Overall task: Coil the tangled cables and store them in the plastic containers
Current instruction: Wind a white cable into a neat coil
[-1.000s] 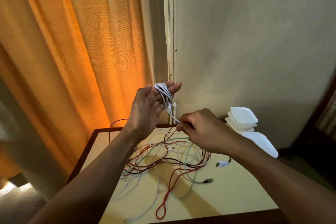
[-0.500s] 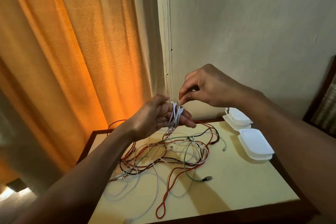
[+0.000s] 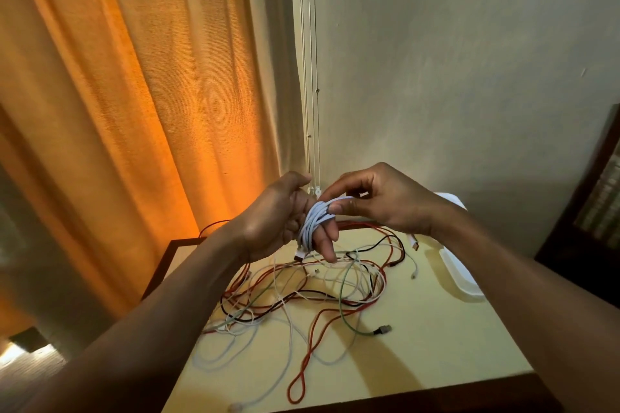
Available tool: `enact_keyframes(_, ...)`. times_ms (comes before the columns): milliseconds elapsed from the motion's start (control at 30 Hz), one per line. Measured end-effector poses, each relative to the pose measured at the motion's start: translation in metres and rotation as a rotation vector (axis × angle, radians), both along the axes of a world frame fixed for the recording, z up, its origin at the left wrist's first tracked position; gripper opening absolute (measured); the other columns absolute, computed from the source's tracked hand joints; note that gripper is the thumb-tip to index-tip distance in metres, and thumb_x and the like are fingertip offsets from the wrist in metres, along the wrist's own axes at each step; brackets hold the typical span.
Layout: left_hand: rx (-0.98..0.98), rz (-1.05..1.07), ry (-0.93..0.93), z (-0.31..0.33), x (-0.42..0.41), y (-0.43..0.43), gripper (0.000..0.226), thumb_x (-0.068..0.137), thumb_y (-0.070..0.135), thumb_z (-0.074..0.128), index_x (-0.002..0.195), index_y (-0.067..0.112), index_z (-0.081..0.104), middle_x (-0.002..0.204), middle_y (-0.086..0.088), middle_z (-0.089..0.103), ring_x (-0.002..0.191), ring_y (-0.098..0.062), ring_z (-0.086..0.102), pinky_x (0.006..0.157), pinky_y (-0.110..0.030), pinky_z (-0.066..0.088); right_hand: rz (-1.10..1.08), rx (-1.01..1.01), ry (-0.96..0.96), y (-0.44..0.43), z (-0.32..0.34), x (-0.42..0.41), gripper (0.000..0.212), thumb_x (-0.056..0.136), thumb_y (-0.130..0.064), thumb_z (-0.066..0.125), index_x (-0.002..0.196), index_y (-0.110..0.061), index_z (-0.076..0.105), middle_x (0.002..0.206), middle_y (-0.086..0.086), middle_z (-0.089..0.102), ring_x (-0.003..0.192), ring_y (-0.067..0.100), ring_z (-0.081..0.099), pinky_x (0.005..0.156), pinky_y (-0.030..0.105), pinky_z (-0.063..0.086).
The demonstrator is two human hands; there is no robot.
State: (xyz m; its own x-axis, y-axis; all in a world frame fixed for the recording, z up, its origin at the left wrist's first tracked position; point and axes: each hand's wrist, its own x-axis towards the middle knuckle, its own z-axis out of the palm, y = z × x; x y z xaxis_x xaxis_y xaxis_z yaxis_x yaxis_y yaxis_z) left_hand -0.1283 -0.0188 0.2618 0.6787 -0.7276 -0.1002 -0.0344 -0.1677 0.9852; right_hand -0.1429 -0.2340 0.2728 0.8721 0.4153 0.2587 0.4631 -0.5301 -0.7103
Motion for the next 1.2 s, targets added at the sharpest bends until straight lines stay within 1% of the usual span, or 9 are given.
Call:
enact_keyframes(100, -0.017, 0.359, -0.086, -0.001, -0.008, -0.019, 0.08, 0.108, 0.045, 0.014, 0.071, -0.002, 0.068, 0.048, -0.019, 0.06, 0.05, -0.035, 0.055, 0.054, -0.035, 0.041, -0.05, 0.062, -0.038, 0.003, -0.006, -0.002, 0.019, 0.09, -0.032, 0.074, 0.108, -0.03, 0.077, 0.101, -0.003, 0.075, 0.089, 0.008, 0.07, 0.07, 0.022, 0.055)
enact_keyframes(200, -0.078, 0.749, -0.15, -0.006, -0.015, -0.036, 0.054, 0.109, 0.042, 0.029, 0.1, -0.004, 0.057, 0.041, -0.006, 0.057, 0.035, -0.025, 0.055, 0.039, -0.028, 0.04, -0.062, 0.013, -0.117, 0.008, -0.002, -0.007, 0.027, 0.088, -0.033, 0.076, 0.113, -0.024, 0.076, 0.096, -0.007, 0.074, 0.072, 0.004, 0.062, 0.064, 0.022, 0.052)
enact_keyframes(367, -0.368, 0.98, -0.124, -0.013, -0.009, -0.041, 0.066, 0.109, 0.04, 0.031, 0.073, -0.008, 0.058, 0.038, -0.013, 0.046, 0.03, -0.023, 0.041, 0.037, -0.025, 0.033, -0.118, -0.134, -0.214, 0.014, 0.004, -0.009, 0.027, 0.089, -0.035, 0.075, 0.113, -0.023, 0.076, 0.097, -0.013, 0.069, 0.082, 0.006, 0.062, 0.07, 0.025, 0.051)
enact_keyframes(467, -0.365, 0.928, -0.186, -0.013, -0.01, -0.039, 0.062, 0.108, 0.036, 0.033, 0.075, -0.008, 0.062, 0.049, -0.018, 0.055, 0.039, -0.024, 0.047, 0.043, -0.027, 0.038, -0.16, -0.179, -0.237, 0.012, 0.0, -0.007, 0.025, 0.09, -0.037, 0.073, 0.112, -0.025, 0.075, 0.094, -0.016, 0.067, 0.082, 0.004, 0.06, 0.067, 0.023, 0.047)
enact_keyframes(533, -0.178, 0.803, -0.323, -0.016, -0.011, -0.034, 0.048, 0.105, 0.032, 0.038, 0.08, 0.003, 0.067, 0.067, -0.018, 0.064, 0.056, -0.026, 0.057, 0.054, -0.035, 0.045, -0.199, -0.149, -0.219, 0.006, -0.003, -0.005, 0.022, 0.092, -0.035, 0.072, 0.112, -0.027, 0.075, 0.091, -0.023, 0.065, 0.082, -0.002, 0.06, 0.067, 0.018, 0.043)
enact_keyframes(633, -0.053, 0.521, -0.351, -0.023, -0.013, -0.023, 0.026, 0.104, 0.025, 0.049, 0.087, 0.019, 0.069, 0.073, 0.0, 0.062, 0.068, -0.019, 0.054, 0.06, -0.036, 0.042, -0.226, -0.078, -0.148, -0.006, -0.009, -0.002, 0.02, 0.093, -0.032, 0.071, 0.112, -0.028, 0.076, 0.092, -0.022, 0.069, 0.087, 0.002, 0.062, 0.074, 0.025, 0.051)
enact_keyframes(733, -0.026, 0.347, -0.358, -0.027, -0.018, -0.013, 0.016, 0.106, 0.022, 0.055, 0.116, 0.022, 0.067, 0.081, 0.012, 0.067, 0.073, -0.007, 0.057, 0.068, -0.034, 0.045, -0.229, -0.038, -0.109, -0.011, -0.013, -0.002, 0.018, 0.094, -0.03, 0.071, 0.11, -0.03, 0.076, 0.093, -0.021, 0.072, 0.089, -0.001, 0.065, 0.077, 0.022, 0.052)
enact_keyframes(933, -0.066, 0.41, -0.411, -0.03, -0.019, -0.01, 0.022, 0.105, 0.012, 0.054, 0.117, 0.017, 0.072, 0.087, 0.006, 0.072, 0.085, -0.007, 0.065, 0.077, -0.025, 0.053, -0.275, -0.078, -0.166, -0.011, -0.004, -0.007, 0.01, 0.092, -0.03, 0.073, 0.1, -0.031, 0.077, 0.085, -0.019, 0.071, 0.079, -0.004, 0.062, 0.067, 0.015, 0.044)
enact_keyframes(1200, -0.034, 0.531, -0.408, -0.037, -0.004, -0.009, 0.024, 0.099, 0.016, 0.065, 0.12, 0.019, 0.076, 0.1, 0.003, 0.08, 0.097, -0.013, 0.074, 0.094, -0.034, 0.058, -0.182, -0.584, -0.288, -0.011, 0.043, -0.025, 0.014, 0.098, -0.025, 0.066, 0.106, -0.022, 0.076, 0.096, -0.009, 0.068, 0.085, 0.005, 0.058, 0.079, 0.028, 0.048)
